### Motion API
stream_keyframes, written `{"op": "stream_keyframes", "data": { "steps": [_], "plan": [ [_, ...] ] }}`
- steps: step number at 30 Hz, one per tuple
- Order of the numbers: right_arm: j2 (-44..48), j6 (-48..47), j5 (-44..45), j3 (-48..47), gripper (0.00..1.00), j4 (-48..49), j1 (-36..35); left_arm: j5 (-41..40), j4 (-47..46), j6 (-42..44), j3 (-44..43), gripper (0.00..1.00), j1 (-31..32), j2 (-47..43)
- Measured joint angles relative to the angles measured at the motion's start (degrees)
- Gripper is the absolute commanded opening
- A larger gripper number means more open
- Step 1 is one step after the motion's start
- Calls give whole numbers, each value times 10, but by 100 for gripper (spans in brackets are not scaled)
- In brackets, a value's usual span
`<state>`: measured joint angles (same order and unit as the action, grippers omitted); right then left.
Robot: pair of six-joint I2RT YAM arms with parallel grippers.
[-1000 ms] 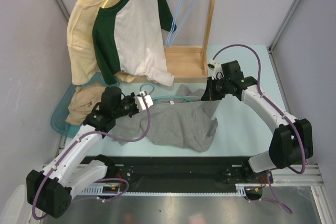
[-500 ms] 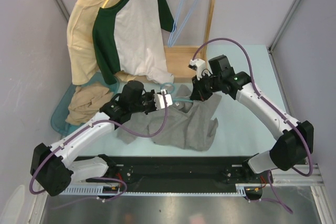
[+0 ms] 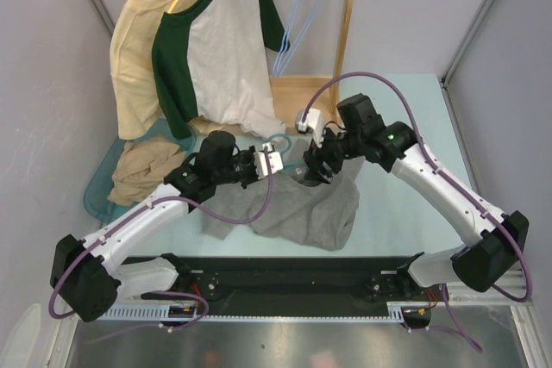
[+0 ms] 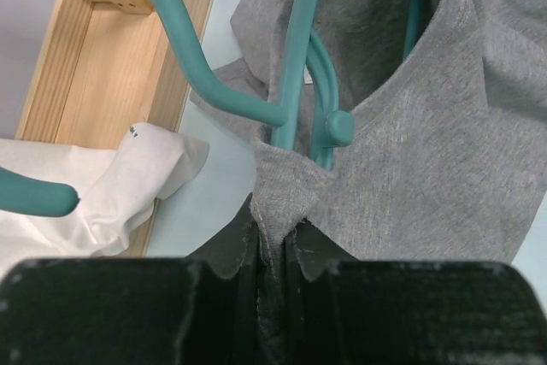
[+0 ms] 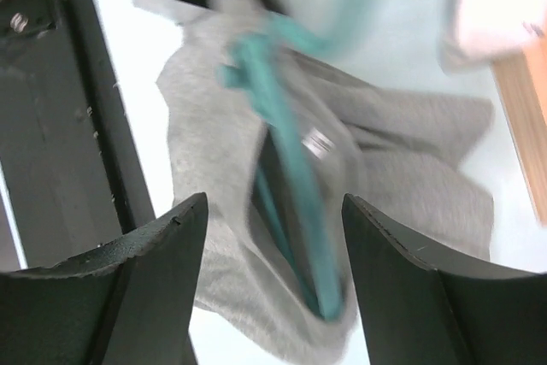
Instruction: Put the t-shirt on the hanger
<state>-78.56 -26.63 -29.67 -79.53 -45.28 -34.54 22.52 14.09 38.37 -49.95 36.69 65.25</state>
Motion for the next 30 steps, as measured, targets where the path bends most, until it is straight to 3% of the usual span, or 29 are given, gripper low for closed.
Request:
{"op": "stream_keyframes", "data": {
  "steps": [9, 12, 16, 19, 25, 30],
  "plan": [
    [-35, -80, 32, -1, 52, 38, -89, 20, 6, 3, 0, 0, 0, 0],
    [-64, -94, 33, -9, 38, 53, -90, 20, 12, 6, 0, 0, -3, 0],
    [-86, -102, 24, -21, 0, 61, -88, 15, 19, 12, 0, 0, -6, -3],
    [-88, -118, 18, -25, 0, 50, -88, 16, 29, 31, 3, 1, -7, -7],
    [-84, -127, 1, -19, 0, 59, -82, 31, 31, 43, 12, 15, -21, -24],
    [-64, -139, -10, 0, 0, 78, -56, 83, 42, 47, 5, 25, -74, -24]
  ]
}}
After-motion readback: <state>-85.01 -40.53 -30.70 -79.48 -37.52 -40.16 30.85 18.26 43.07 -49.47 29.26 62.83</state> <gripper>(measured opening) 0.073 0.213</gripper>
